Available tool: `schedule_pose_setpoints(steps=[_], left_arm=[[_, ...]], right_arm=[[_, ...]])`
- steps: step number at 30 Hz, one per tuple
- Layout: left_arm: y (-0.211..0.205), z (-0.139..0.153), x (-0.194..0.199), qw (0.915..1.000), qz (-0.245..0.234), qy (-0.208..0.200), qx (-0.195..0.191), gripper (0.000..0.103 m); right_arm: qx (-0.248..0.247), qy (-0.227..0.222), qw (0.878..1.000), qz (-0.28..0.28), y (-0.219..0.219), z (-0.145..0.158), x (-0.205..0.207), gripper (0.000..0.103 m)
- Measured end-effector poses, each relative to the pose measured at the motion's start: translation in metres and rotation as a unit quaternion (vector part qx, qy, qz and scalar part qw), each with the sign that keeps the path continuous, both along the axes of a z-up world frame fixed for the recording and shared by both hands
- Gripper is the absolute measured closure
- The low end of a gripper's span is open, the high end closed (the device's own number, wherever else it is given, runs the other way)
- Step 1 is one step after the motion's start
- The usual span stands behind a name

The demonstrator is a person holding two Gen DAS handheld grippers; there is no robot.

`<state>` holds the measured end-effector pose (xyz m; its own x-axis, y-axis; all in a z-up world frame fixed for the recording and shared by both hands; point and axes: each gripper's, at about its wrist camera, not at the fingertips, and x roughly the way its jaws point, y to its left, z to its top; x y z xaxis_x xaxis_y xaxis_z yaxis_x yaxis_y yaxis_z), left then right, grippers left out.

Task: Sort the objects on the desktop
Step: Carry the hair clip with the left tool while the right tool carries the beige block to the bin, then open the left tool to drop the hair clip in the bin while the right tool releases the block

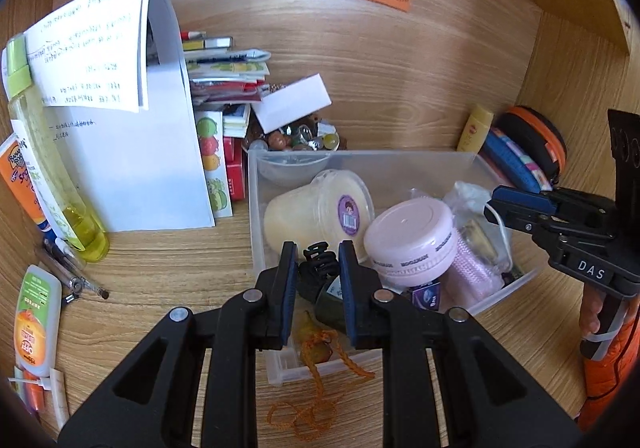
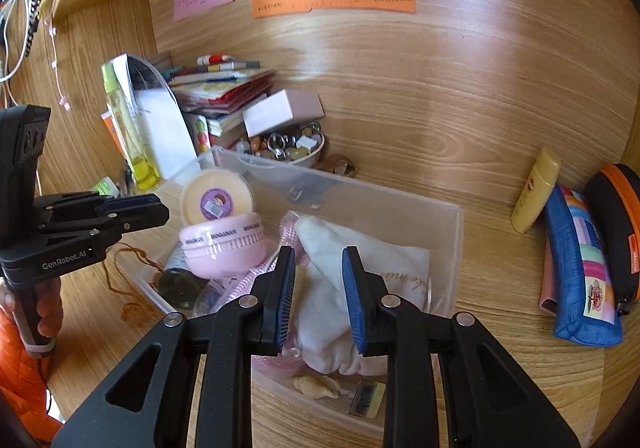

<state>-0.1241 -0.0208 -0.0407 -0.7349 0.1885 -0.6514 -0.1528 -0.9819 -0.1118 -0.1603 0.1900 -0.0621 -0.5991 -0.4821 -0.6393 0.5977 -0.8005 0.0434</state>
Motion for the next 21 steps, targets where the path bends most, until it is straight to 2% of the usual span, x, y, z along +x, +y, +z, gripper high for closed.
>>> schedule_pose_setpoints(steps=[6, 15, 17, 18, 19, 21], left_arm=[[0.001, -0.002, 0.0, 1.0, -0.006, -0.001, -0.002, 0.082], [0.009, -0.005, 0.004, 0.9997, -0.024, 0.006, -0.006, 0.066], [0.011, -0.003, 0.007, 0.9995, -0.026, 0.014, -0.008, 0.057], [0.011, -0.001, 0.009, 0.9995, -0.023, 0.02, -0.01, 0.042], [0.012, 0.001, 0.012, 0.9992, -0.024, 0.03, -0.009, 0.034], [0.012, 0.006, 0.018, 0.9985, -0.023, 0.049, -0.007, 0.025]], right_arm=[[0.013, 0.008, 1.0, -0.002, -0.002, -0.003, 0.001, 0.081], [0.026, 0.035, 0.999, -0.004, -0.004, 0.001, 0.008, 0.08], [0.025, 0.039, 0.999, -0.01, -0.003, 0.002, 0.008, 0.068], [0.024, 0.041, 0.999, -0.013, -0.002, 0.003, 0.009, 0.065], [0.023, 0.044, 0.999, -0.017, -0.002, 0.004, 0.009, 0.059], [0.022, 0.051, 0.998, -0.022, 0.0, 0.007, 0.012, 0.056]])
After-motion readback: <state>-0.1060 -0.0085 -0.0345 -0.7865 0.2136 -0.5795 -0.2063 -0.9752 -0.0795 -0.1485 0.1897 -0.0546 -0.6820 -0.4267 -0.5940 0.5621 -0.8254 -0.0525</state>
